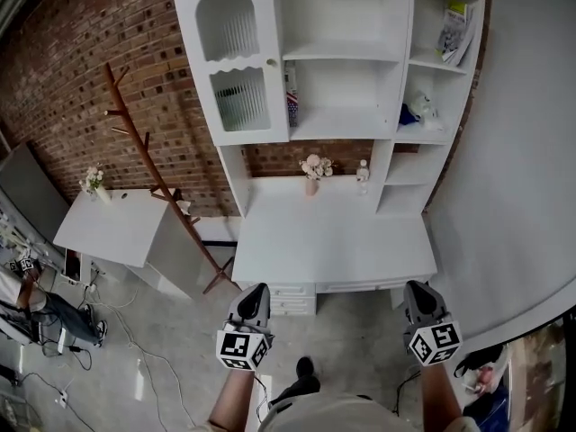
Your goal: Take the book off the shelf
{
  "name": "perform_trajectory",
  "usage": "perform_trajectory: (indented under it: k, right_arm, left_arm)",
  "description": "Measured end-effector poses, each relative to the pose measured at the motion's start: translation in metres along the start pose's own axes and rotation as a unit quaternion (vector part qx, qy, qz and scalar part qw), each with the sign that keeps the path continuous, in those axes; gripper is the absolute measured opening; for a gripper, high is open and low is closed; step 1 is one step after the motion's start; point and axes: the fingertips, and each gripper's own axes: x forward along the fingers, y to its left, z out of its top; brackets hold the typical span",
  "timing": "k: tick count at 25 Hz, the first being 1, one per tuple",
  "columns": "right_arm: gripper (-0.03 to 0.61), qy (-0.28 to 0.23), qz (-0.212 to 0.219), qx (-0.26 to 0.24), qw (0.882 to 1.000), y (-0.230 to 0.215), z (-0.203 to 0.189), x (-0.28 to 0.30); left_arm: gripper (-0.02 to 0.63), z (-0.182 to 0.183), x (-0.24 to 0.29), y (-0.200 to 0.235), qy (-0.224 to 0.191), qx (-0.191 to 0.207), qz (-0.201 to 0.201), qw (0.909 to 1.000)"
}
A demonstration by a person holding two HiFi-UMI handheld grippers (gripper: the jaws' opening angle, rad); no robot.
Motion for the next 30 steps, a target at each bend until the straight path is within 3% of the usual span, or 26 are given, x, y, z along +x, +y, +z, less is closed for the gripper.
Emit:
perform_trajectory:
  k: [16, 30]
  right_arm:
    - [0.031, 0.003, -0.034, -0.003, 0.999, 0.018, 0.007, 0.113]
    - [0.031, 0.014, -0.052, -0.001, 0.999, 0.012, 0.006, 0.141]
  left_arm:
    - [0.026, -0.012, 0.095, 0.098, 0.014, -0.006, -0.024, 0.9996]
    - [0.026, -0.017, 0.118, 0.116, 0.017, -0.015, -0.032, 0.9992]
